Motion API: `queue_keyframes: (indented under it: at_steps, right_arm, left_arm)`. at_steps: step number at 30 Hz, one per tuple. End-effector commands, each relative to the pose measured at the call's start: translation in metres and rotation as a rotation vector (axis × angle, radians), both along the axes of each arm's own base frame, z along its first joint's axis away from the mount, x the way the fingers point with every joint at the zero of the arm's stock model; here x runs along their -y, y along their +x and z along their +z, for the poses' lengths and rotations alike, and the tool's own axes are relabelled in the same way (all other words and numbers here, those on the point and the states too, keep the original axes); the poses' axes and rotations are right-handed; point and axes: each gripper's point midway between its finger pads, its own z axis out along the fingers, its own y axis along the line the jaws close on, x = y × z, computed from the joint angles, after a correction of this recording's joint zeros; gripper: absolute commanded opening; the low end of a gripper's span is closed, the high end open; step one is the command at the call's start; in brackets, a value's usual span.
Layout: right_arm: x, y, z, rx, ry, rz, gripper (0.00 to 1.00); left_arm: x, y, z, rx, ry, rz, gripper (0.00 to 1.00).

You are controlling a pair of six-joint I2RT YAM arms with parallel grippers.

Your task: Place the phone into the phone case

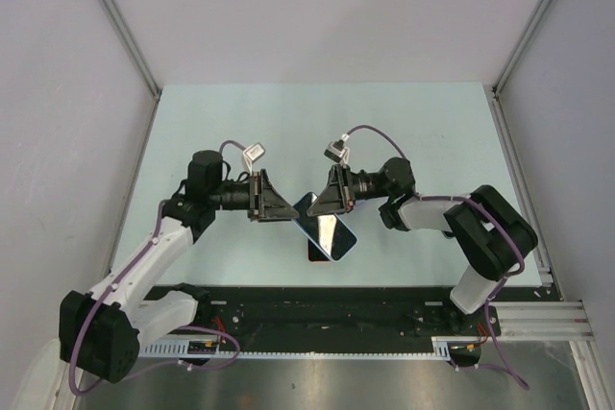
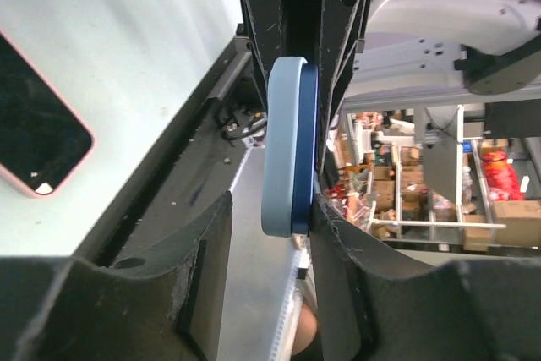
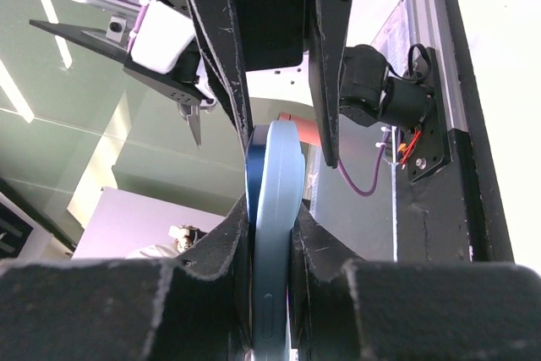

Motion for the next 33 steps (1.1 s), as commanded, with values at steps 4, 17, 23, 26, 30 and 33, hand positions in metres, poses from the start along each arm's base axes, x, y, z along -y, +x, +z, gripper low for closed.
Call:
queue_keyframes:
  at_steps: [4, 17, 23, 26, 30, 33]
  right_arm:
    - [0.015, -0.019, 0.069, 0.304, 0.245, -0.008, 0.14]
    - [0.011, -0.007, 0.064, 0.236, 0.238, -0.046, 0.44]
    - [0.008, -0.003, 0.061, 0.23, 0.236, -0.06, 0.05]
    - [0.006, 0.0, 0.057, 0.203, 0.226, -0.064, 0.0]
    - [0.008, 0.004, 0.061, 0.212, 0.23, -0.089, 0.0]
    - [0.009, 0.015, 0.063, 0.224, 0.219, -0.141, 0.0]
  left_arm:
    - [0.005, -0.005, 0.037, 0.031, -0.149, -0.022, 0.38]
    - [-0.006, 0.017, -0.011, 0.031, 0.122, 0.056, 0.0]
    - [-0.006, 0.02, -0.01, 0.047, 0.129, 0.052, 0.0]
    - [-0.006, 0.022, -0.005, 0.053, 0.126, 0.051, 0.16]
    - [-0.005, 0.024, 0.009, 0.075, 0.098, 0.06, 0.41]
    - [-0.003, 0.025, 0.02, 0.1, 0.055, 0.062, 0.5]
